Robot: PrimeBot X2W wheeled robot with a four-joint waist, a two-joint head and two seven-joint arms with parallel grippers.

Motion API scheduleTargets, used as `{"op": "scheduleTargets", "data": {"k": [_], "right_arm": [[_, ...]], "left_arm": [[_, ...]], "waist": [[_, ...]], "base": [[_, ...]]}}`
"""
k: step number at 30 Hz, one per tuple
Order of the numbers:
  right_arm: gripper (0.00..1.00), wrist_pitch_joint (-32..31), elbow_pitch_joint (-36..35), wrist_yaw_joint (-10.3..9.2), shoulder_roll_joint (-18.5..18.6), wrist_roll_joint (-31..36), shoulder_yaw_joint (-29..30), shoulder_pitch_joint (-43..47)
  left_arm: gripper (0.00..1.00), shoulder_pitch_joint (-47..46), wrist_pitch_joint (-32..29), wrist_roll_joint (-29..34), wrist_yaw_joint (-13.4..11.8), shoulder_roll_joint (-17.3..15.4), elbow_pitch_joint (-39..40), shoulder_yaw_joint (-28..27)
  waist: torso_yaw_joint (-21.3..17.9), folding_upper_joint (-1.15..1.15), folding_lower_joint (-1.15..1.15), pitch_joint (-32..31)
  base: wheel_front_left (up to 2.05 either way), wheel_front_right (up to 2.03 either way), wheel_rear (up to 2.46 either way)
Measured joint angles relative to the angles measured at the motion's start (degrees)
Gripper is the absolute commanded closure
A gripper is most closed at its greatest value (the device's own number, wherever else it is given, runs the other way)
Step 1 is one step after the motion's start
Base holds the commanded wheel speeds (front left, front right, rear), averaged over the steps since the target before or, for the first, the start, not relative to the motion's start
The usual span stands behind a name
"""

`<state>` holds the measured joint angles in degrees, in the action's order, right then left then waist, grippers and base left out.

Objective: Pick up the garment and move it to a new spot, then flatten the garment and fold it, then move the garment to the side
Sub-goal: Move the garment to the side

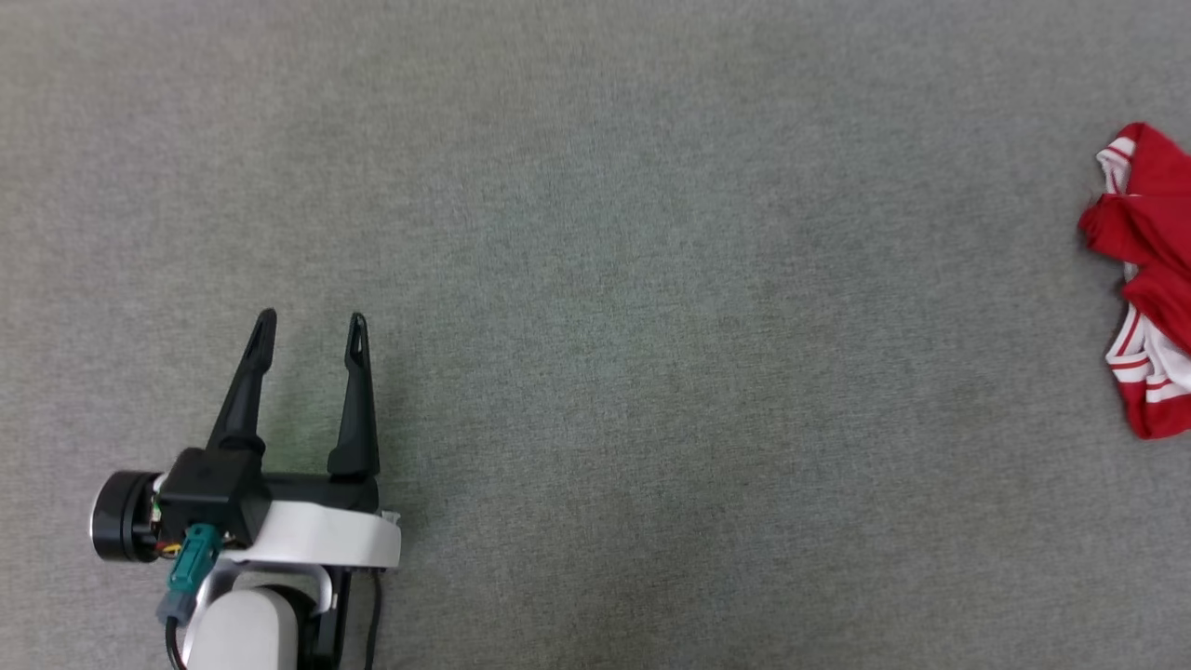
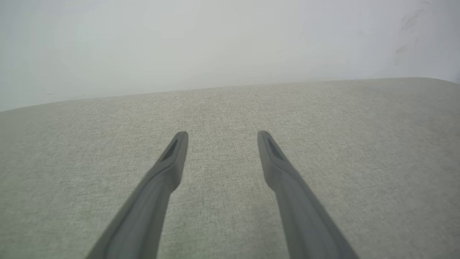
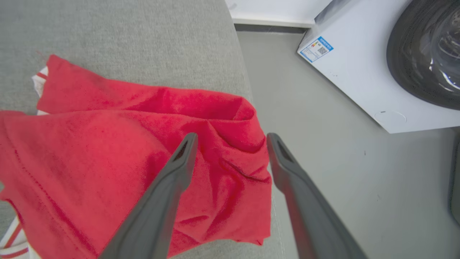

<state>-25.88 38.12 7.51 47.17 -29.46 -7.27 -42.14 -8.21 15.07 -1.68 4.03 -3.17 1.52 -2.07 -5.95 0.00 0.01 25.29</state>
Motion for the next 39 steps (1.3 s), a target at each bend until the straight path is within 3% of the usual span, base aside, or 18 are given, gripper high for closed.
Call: {"op": "scheduleTargets", "data": {"k": [10, 15, 22, 31, 39], "right_arm": [[0.0, 14.65, -8.35, -0.01, -3.36, 7.89, 4.58, -0.9], [0.0, 25.52, -13.65, 0.0, -10.39, 13.52, 8.36, -0.44], [0.0, 36.75, -21.65, 0.0, -21.0, 19.58, 10.2, 6.94], [0.0, 40.66, -29.36, 0.0, -32.5, 22.01, 9.39, 19.62], [0.0, 40.91, -31.16, -0.01, -38.91, 20.91, 8.94, 30.73]], "left_arm": [[0.0, 4.48, 0.0, -1.08, -1.53, 0.18, -0.83, 0.42], [0.0, 6.47, 0.0, -1.68, -2.16, 0.22, -1.18, 0.63], [0.0, 8.66, 0.0, -2.8, -2.8, 0.23, -1.8, 0.56], [0.0, 10.45, 0.0, -3.64, -3.66, 0.25, -2.49, 1.52], [0.0, 11.4, 0.0, -3.68, -4.2, 0.25, -3.21, 1.8]], "waist": [[-0.33, 0.0, 0.0, -7.71], [0.23, 0.0, -0.01, -11.32], [1.97, 0.0, -0.01, -15.8], [5.27, 0.0, -0.01, -19.02], [7.38, 0.0, -0.02, -21.09]], "base": [[0.0, 0.0, 0.0], [0.0, 0.0, 0.0], [0.0, 0.0, 0.0], [0.0, 0.0, 0.0], [0.0, 0.0, 0.0]]}}
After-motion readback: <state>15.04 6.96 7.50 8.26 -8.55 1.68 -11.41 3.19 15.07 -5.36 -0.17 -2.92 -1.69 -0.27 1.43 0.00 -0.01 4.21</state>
